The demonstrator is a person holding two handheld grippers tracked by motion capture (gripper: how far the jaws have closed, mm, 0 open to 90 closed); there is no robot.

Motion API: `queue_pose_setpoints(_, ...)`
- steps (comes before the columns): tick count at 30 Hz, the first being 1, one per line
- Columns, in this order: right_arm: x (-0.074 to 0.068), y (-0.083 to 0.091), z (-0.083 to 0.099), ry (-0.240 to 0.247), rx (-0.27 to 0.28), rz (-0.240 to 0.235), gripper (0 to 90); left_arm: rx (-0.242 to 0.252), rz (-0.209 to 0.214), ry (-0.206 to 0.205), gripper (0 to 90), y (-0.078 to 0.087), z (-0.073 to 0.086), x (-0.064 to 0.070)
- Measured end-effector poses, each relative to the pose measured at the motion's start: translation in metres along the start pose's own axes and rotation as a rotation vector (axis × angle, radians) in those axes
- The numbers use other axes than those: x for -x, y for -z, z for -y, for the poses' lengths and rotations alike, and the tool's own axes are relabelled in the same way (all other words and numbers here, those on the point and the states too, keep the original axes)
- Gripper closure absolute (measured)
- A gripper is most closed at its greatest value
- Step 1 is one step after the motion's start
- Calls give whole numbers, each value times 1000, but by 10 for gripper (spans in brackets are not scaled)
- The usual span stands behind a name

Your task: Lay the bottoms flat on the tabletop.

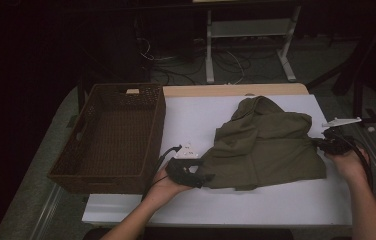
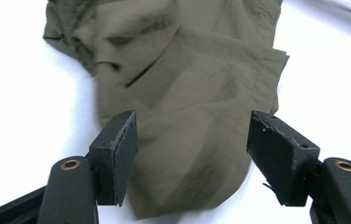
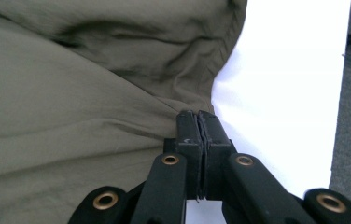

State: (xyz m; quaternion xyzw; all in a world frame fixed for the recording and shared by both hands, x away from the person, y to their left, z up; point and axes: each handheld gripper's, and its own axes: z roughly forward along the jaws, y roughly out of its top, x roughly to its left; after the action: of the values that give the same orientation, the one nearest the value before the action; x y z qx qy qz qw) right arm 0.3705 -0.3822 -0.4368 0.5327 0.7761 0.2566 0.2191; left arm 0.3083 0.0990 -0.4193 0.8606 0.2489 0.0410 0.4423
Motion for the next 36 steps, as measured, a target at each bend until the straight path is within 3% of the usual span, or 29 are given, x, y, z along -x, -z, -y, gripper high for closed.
queue_pose_setpoints(3, 2, 0, 2, -33, 12, -41, 833, -1, 2, -3, 332, 1, 0, 0)
queue_pose_setpoints(6, 1, 6, 2, -70, 58, -99, 661, 3, 6, -7, 336, 1, -1, 2)
queue_pose_setpoints(10, -7, 16, -1, -75, 103, -154, 520, 3, 23, -27, 341, -3, -5, 6)
queue_pose_setpoints(14, -21, 20, -3, -54, 125, -202, 449, -4, 44, -52, 343, -10, -11, 12)
queue_pose_setpoints(18, -35, 19, -7, -32, 137, -272, 433, 3, 66, -77, 342, -20, -20, 20)
queue_pose_setpoints(27, -62, 12, -12, 28, 140, -381, 412, -7, 121, -130, 347, -41, -35, 38)
queue_pose_setpoints(36, -78, 8, -15, 76, 131, -419, 410, -32, 165, -158, 356, -75, -45, 52)
